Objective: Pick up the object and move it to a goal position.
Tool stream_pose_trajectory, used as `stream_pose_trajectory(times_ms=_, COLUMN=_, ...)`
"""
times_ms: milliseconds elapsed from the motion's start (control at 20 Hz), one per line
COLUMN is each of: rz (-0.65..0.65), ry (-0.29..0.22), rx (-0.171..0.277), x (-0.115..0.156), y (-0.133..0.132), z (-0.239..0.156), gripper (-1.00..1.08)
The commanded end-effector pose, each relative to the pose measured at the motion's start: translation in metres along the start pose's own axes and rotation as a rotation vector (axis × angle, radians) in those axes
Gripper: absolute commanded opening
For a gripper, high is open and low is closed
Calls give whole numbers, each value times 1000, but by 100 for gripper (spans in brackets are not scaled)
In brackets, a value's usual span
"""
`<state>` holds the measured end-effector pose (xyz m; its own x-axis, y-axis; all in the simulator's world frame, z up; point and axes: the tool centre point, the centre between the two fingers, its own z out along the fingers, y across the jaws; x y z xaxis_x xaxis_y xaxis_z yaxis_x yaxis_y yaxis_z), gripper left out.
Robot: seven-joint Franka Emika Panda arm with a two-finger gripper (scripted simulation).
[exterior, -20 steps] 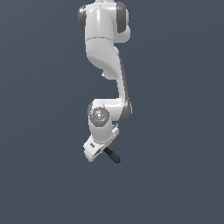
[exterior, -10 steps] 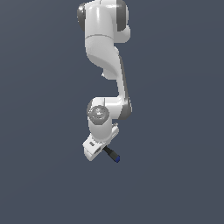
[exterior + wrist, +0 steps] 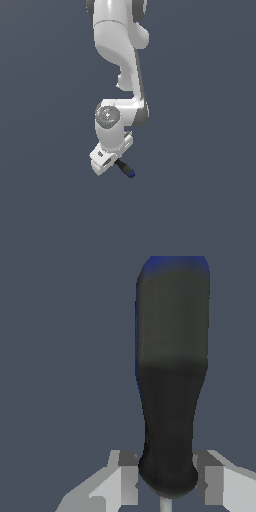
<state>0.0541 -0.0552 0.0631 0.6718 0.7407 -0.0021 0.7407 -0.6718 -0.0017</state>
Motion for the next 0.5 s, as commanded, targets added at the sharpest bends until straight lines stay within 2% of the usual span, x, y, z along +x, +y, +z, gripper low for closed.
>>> stream_pose_trajectory(times_ms=0, rz=0, ry=1, rx=-2, x=-9, y=-2, z=-18, gripper=-100)
stream_pose_trajectory(times_ms=450, rz=0, ry=0, rx=-2, x=-49, y=-12, z=-99, gripper=-100)
